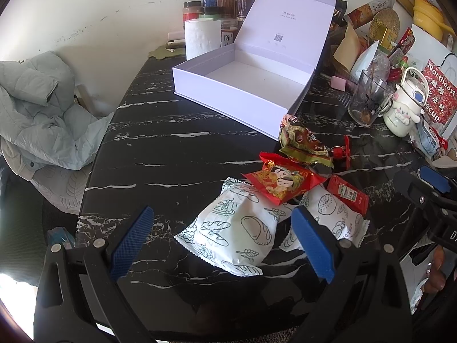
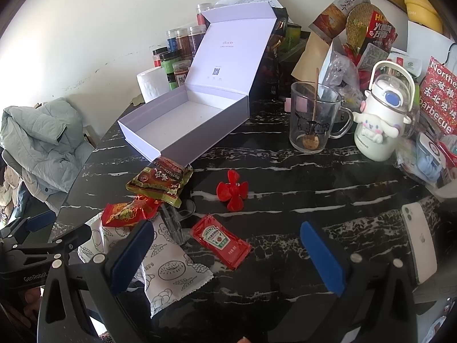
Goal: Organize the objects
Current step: 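Move both grippers toward the two white bread-pattern snack packets, then grasp a white bread-pattern packet with the left gripper while the right grasps another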
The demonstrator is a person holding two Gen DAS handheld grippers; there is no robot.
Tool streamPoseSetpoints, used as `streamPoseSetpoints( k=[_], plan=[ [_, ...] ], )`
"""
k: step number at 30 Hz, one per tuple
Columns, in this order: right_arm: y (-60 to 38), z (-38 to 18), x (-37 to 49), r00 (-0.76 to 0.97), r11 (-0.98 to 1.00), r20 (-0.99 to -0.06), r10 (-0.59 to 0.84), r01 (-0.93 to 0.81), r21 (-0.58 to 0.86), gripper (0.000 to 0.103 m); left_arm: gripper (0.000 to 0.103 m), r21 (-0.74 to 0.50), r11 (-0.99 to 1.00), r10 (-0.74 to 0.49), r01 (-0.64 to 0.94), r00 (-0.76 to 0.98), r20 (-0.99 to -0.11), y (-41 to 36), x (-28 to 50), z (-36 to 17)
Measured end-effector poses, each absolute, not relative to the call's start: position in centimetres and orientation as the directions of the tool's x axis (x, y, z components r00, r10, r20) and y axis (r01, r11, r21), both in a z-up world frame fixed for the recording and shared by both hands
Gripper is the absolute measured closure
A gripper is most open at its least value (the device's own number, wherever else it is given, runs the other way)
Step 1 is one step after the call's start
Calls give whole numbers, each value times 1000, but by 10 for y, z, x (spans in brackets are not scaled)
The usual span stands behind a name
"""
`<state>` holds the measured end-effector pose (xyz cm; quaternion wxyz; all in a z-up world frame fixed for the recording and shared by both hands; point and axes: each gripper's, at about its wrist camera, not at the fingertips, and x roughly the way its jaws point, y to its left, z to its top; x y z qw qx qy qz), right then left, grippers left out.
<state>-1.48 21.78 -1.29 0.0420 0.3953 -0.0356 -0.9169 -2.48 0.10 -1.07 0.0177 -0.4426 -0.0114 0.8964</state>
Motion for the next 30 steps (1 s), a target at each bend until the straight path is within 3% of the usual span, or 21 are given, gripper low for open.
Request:
streamPoseSetpoints(
  k=[21,30],
  plan=[
    [217,-26,2,-648,-991,-750,-130,64,117,0,6,-65,-998,69,-28,-568,-820,3,-12,-25],
    [212,-54,5,-605,-970,-760,-240,119,212,2,6,-116,-993,107,-18,-552,-827,-7,-8,-43]
  ],
)
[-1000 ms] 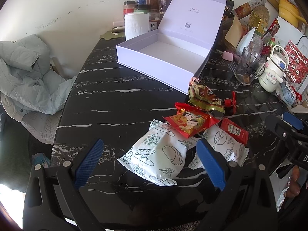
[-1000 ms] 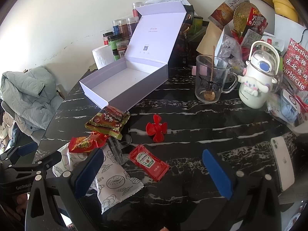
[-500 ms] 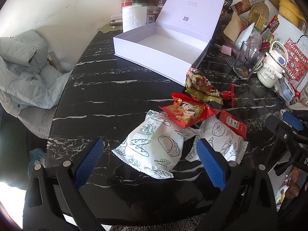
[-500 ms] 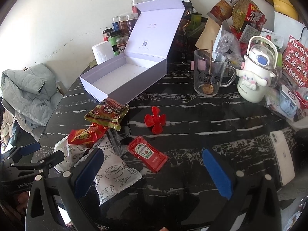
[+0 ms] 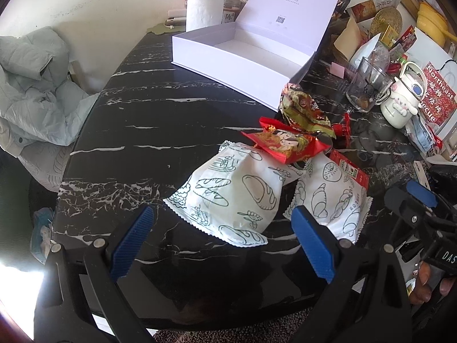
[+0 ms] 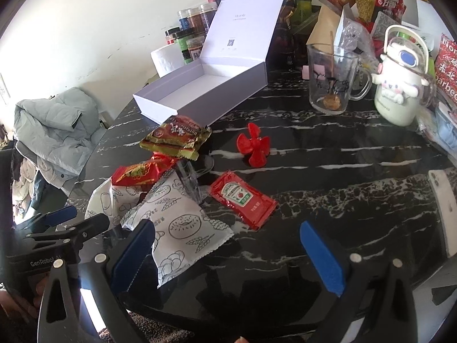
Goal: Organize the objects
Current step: 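Grasp a white bread-pattern packet with the left gripper while the right grasps another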
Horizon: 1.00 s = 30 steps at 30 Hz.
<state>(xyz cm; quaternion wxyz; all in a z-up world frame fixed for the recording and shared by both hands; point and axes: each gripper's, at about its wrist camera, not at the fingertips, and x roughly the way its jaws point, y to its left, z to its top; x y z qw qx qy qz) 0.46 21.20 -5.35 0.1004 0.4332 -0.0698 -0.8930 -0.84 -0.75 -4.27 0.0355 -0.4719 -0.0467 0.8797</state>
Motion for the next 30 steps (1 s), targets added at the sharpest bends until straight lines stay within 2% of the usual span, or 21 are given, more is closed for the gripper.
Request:
streamPoseSetpoints(
  k=[9,13,30],
  plan=[
    [189,-67,-4,-532,-928,-766,-361,287,237,2,6,-111,-991,133,-73,-567,-813,-11,-16,-41],
    [174,-73,-6,-491,-899,-775,-399,374,226,2,6,-98,-984,162,-148,-530,-832,-10,-30,-42],
    [160,-89,-30,-425,-854,-796,-432,475,210,2,6,-154,-950,256,-272,-395,-882,-3,-63,-71]
  ],
)
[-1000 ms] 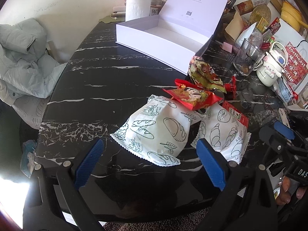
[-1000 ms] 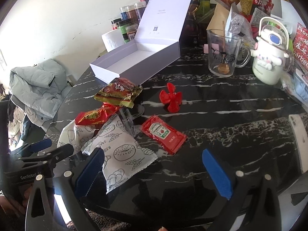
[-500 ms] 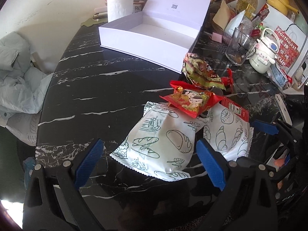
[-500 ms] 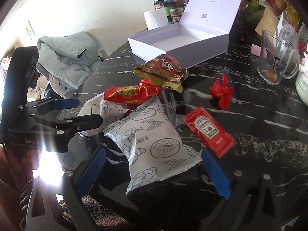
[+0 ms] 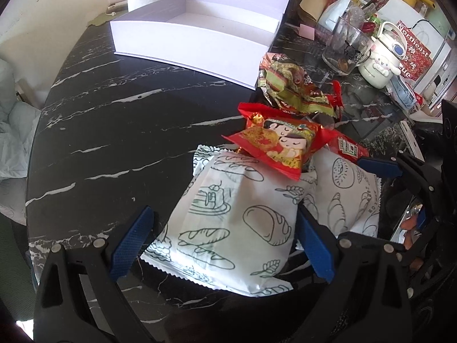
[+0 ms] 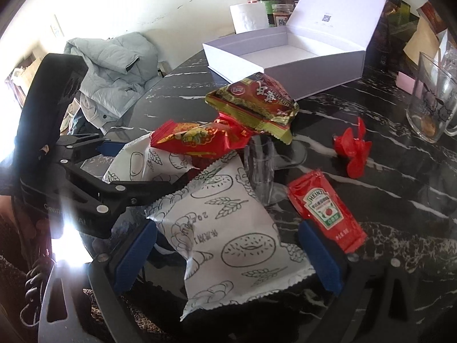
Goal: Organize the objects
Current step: 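Grasp a white bread-pattern packet with the left gripper while the right grasps another, then lift both white packets and carry them toward the open white box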
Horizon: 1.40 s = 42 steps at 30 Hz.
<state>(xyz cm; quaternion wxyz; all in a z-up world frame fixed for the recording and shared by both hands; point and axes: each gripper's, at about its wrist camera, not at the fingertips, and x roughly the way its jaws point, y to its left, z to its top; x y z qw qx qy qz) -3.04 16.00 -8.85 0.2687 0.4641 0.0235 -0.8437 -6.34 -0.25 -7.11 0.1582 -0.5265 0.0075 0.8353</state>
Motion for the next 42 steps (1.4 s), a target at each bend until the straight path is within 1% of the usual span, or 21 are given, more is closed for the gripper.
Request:
streamPoseSetpoints(
  k=[4,10,11,12,13,14,15,16,20,21,22,23,27,42],
  plan=[
    [157,-95,-30,-423,-854,-807,-413,488,182,2,6,-151,-945,263,-290,-401,-877,-1,-63,-73],
    [156,-96,-23,-451,-860,-797,-401,485,158,3,6,-151,-943,269,-296,-413,-870,-1,-62,-74],
    [156,-96,-22,-458,-861,-795,-398,485,152,5,6,-154,-943,272,-296,-415,-868,-2,-62,-74],
    [156,-96,-21,-467,-863,-792,-394,485,143,9,6,-157,-942,276,-297,-418,-866,-2,-62,-74],
    [156,-96,-18,-475,-862,-788,-392,490,133,12,7,-158,-942,278,-298,-421,-864,-3,-61,-74],
    [156,-96,-17,-483,-861,-785,-388,493,122,19,10,-154,-942,276,-298,-427,-861,-3,-60,-73],
    [156,-95,-15,-488,-859,-781,-390,498,118,22,19,-135,-946,260,-294,-440,-860,-2,-59,-72],
    [156,-95,-15,-486,-857,-779,-396,501,122,22,24,-117,-948,245,-295,-445,-861,0,-58,-72],
    [158,-95,-15,-481,-850,-772,-415,508,140,27,32,-110,-946,244,-305,-448,-860,2,-57,-70],
    [158,-95,-15,-480,-850,-771,-418,506,145,29,35,-108,-947,241,-302,-451,-859,0,-56,-70],
    [159,-94,-15,-474,-846,-768,-430,509,160,33,37,-116,-947,247,-299,-450,-858,0,-56,-70],
    [161,-93,-15,-469,-841,-762,-446,511,177,36,37,-122,-948,250,-295,-449,-858,-2,-56,-70],
    [161,-91,-12,-469,-837,-759,-451,518,178,42,40,-127,-950,249,-284,-449,-858,-4,-53,-69],
    [162,-85,-1,-472,-826,-747,-468,535,180,43,41,-127,-954,245,-270,-465,-851,-6,-37,-60]
  ],
)
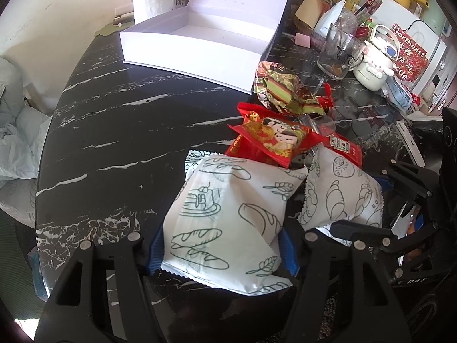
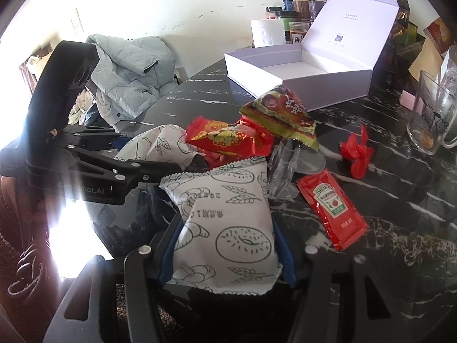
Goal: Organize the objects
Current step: 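Lift both white packets and carry them toward the open white box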
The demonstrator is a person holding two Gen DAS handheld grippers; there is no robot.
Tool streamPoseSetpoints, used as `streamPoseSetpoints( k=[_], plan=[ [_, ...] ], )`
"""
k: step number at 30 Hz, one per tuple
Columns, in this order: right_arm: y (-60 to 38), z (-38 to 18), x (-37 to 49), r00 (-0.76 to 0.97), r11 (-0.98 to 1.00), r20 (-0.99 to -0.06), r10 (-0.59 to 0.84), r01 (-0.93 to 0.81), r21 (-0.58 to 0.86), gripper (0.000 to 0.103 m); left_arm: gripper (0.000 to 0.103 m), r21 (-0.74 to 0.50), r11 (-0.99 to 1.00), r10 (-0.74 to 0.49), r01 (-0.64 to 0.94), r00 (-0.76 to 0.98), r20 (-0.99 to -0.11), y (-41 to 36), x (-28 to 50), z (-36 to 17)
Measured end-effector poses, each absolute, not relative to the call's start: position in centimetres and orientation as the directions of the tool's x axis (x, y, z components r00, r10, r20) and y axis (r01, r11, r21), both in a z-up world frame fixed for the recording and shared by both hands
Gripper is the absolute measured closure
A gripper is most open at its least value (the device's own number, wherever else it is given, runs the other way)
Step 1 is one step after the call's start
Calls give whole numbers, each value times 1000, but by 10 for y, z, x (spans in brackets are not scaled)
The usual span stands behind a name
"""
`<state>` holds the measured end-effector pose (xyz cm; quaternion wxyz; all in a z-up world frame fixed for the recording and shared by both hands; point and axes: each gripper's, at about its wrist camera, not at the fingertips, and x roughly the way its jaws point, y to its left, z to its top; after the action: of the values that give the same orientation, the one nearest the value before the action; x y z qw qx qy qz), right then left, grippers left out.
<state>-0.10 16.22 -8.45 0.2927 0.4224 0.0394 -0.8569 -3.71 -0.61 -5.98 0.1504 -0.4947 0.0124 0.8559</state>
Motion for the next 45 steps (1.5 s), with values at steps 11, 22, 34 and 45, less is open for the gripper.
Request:
streamPoseSetpoints(
  k=[11,22,34,45],
  plan=[
    [168,-80,20,-491,-831,-734,-469,527,178,43,41,-131,-958,246,-256,-494,-834,-6,-17,-53],
    [178,-74,42,-532,-848,-709,-462,500,176,43,41,-125,-964,237,-236,-541,-807,-4,8,-42],
    [181,-56,46,-578,-857,-687,-440,499,129,43,41,-98,-965,225,-244,-575,-787,4,15,-28],
    [179,-32,22,-587,-842,-675,-448,531,97,43,41,-54,-965,206,-257,-611,-764,9,-1,-3]
  ],
)
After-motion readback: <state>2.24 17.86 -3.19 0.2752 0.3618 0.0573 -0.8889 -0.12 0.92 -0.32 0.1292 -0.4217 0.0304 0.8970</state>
